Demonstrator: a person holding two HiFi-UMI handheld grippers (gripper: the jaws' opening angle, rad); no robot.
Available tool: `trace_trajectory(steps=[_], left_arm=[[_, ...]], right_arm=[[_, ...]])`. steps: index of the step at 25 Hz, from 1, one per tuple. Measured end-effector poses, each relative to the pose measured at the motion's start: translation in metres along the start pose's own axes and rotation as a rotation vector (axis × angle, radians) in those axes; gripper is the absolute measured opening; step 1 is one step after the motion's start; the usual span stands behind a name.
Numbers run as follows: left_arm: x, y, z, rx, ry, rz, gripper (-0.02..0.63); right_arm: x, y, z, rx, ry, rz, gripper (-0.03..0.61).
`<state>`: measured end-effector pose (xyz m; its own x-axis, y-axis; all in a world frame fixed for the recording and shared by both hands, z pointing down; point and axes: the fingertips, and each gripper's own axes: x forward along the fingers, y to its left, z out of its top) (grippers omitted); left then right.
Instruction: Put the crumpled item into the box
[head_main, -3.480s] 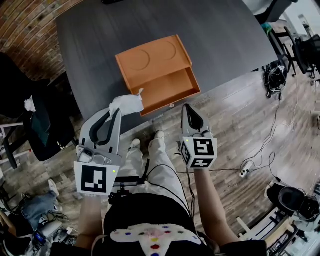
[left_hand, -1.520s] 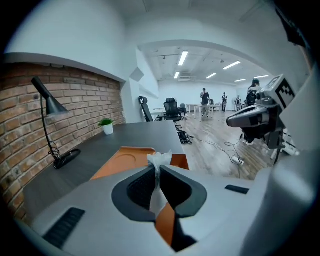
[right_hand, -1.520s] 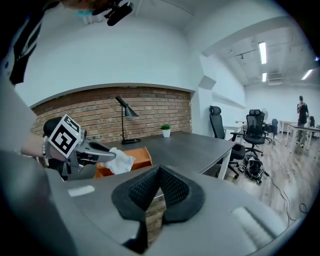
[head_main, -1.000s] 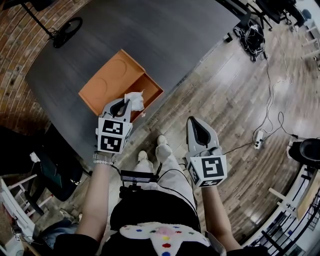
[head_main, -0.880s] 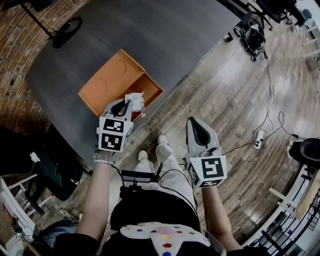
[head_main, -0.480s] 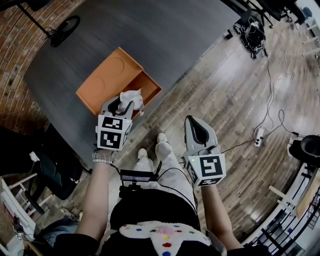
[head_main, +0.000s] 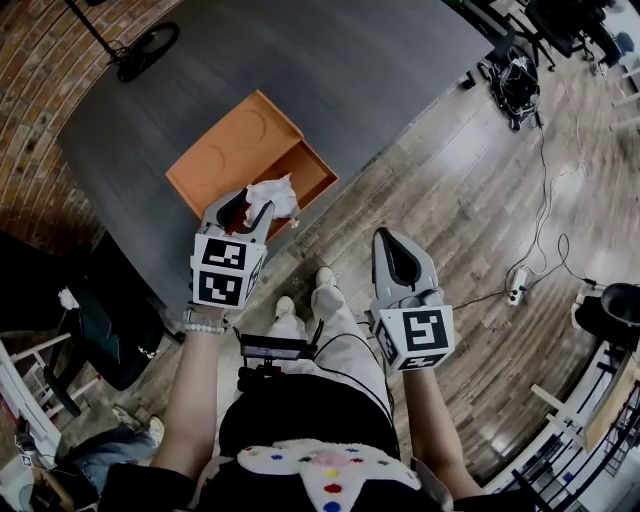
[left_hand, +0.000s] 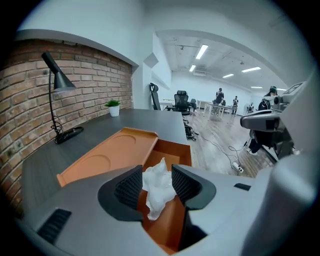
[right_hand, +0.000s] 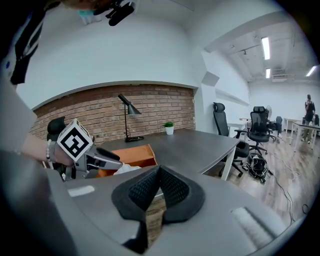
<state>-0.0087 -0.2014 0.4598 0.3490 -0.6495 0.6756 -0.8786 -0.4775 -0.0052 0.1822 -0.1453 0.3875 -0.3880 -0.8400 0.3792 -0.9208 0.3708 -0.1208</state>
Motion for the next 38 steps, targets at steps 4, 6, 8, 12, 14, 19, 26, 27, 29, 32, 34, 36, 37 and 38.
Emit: trace_trajectory(steps=[4,6,8,12,14,19,26,27,29,32,34,36,37,38], left_arm=[[-0.022,0.002,0.015,0.015,-0.065,0.013,0.104],[-0.036,0.006,0.023,0.013,-0.110,0.025,0.056],[-0.051,0.009,0.032,0.011,-0.153,0.037,0.032],[-0.085,0.008,0.052,0.022,-0.229,0.047,0.011],[-0.103,0.006,0.062,0.033,-0.267,0.053,0.008],[-0.147,0.001,0.079,0.055,-0.353,0.067,0.006],[-0.203,-0.002,0.094,0.076,-0.442,0.088,0.006],[-0.209,-0.002,0.094,0.079,-0.450,0.092,0.006],[-0.218,-0.004,0.094,0.081,-0.461,0.100,0.006],[-0.226,-0.005,0.092,0.078,-0.473,0.106,0.006],[-0.229,-0.004,0.089,0.075,-0.475,0.108,0.006],[-0.230,-0.005,0.087,0.075,-0.476,0.103,0.006],[-0.231,-0.005,0.086,0.076,-0.474,0.101,0.007],[-0.231,-0.006,0.086,0.077,-0.471,0.100,0.006]], right_arm=[[0.001,0.010,0.013,-0.015,-0.023,0.019,0.009],[0.003,0.018,0.020,-0.027,-0.039,0.037,0.009],[0.003,0.027,0.028,-0.045,-0.054,0.059,0.009],[-0.001,0.041,0.044,-0.076,-0.084,0.092,0.009],[-0.004,0.047,0.053,-0.089,-0.103,0.106,0.009],[-0.016,0.062,0.074,-0.112,-0.154,0.130,0.009],[-0.030,0.081,0.090,-0.135,-0.187,0.160,0.009],[-0.032,0.084,0.092,-0.140,-0.189,0.165,0.009],[-0.035,0.089,0.096,-0.149,-0.194,0.177,0.009],[-0.037,0.096,0.102,-0.168,-0.206,0.194,0.009],[-0.038,0.100,0.106,-0.179,-0.214,0.201,0.009],[-0.039,0.104,0.108,-0.191,-0.217,0.205,0.009],[-0.039,0.105,0.109,-0.199,-0.217,0.205,0.009],[-0.040,0.105,0.110,-0.208,-0.216,0.204,0.009]])
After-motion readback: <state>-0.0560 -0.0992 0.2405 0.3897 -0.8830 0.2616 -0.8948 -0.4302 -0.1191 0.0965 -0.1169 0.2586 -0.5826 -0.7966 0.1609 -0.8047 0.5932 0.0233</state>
